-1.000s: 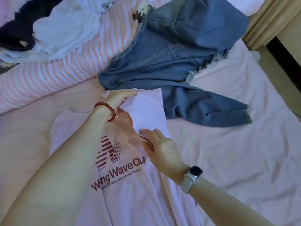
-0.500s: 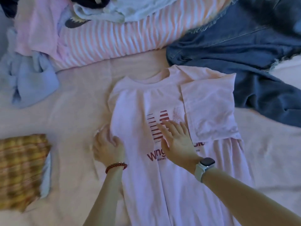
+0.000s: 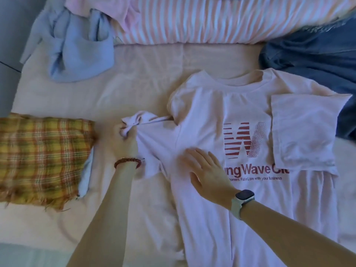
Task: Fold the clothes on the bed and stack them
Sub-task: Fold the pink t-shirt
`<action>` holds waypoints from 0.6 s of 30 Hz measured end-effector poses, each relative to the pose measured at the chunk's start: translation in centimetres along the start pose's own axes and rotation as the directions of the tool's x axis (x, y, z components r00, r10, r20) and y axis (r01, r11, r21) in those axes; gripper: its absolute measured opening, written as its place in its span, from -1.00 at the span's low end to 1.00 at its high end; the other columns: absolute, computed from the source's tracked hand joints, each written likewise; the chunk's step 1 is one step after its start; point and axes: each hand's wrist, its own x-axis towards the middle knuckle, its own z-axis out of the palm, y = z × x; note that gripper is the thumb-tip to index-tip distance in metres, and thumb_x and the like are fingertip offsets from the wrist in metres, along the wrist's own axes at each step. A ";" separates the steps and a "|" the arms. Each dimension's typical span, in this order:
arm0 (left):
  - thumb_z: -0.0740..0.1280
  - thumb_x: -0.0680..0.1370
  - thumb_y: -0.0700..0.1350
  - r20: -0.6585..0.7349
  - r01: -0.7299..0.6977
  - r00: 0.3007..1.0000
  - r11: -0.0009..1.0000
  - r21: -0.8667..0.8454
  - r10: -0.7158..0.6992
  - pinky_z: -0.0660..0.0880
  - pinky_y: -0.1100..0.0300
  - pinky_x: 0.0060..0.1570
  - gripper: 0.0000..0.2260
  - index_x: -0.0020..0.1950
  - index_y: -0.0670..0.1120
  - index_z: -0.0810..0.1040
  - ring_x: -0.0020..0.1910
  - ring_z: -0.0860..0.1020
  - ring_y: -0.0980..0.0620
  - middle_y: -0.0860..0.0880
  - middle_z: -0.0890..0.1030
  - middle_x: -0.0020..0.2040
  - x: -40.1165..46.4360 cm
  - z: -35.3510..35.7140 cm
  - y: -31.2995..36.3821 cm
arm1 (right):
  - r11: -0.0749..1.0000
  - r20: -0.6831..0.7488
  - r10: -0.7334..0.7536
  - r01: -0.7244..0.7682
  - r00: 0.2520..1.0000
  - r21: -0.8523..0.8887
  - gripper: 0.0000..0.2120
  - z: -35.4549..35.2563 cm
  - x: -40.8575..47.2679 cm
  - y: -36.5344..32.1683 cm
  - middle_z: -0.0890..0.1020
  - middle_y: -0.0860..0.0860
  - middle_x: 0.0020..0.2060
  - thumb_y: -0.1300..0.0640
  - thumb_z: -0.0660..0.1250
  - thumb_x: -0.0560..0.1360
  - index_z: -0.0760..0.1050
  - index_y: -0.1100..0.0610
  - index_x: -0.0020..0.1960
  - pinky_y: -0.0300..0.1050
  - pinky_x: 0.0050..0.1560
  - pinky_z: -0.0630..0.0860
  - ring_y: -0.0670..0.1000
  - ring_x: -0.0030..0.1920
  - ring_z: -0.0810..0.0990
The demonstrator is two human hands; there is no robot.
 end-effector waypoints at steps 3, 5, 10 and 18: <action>0.33 0.46 -0.22 -0.237 0.030 0.972 0.995 0.100 -0.006 0.39 0.13 0.03 -0.75 0.09 -0.30 0.48 0.03 0.48 -0.18 -0.25 0.50 0.06 3.0 -3.6 -1.8 | 0.999 0.029 0.011 -0.010 1.000 -0.043 -0.58 0.4 1.0 -1.0 0.51 0.13 0.25 0.11 0.07 0.44 0.40 0.11 0.26 0.27 0.17 0.45 0.18 0.26 0.48; 0.37 0.38 -0.09 -0.058 0.174 0.984 0.981 0.090 -0.170 0.44 0.05 0.03 -0.57 0.18 -0.26 0.43 0.05 0.49 -0.22 -0.26 0.44 0.13 4.1 -4.0 -2.8 | 0.996 0.027 0.049 -0.047 0.998 -0.074 -0.56 0.8 2.3 -2.1 0.53 0.15 0.21 0.09 0.05 0.41 0.37 0.08 0.27 0.29 0.12 0.47 0.19 0.23 0.51; 0.46 0.35 -0.04 0.227 0.178 0.955 0.981 0.084 -0.192 0.41 0.10 0.16 -0.32 0.37 -0.09 0.22 0.21 0.44 -0.06 -0.05 0.41 0.25 3.9 -4.7 -3.6 | 0.999 -0.069 -0.036 0.037 0.997 0.011 -0.58 2.4 4.4 -6.1 0.56 0.13 0.14 0.06 0.09 0.40 0.37 0.08 0.24 0.12 0.05 0.53 0.19 0.10 0.56; 0.30 0.50 -0.16 0.456 -0.636 0.764 0.413 0.652 0.456 0.36 -0.09 0.14 -0.73 0.19 -0.16 0.55 0.23 0.35 -0.27 -0.26 0.41 0.23 7.7 -4.7 -1.0 | 0.966 -0.024 -0.243 0.239 0.970 -0.102 -0.45 8.4 5.0 -11.4 0.58 0.01 -0.03 -0.14 0.48 0.21 0.55 0.05 0.14 -0.12 -0.12 0.51 0.06 -0.07 0.54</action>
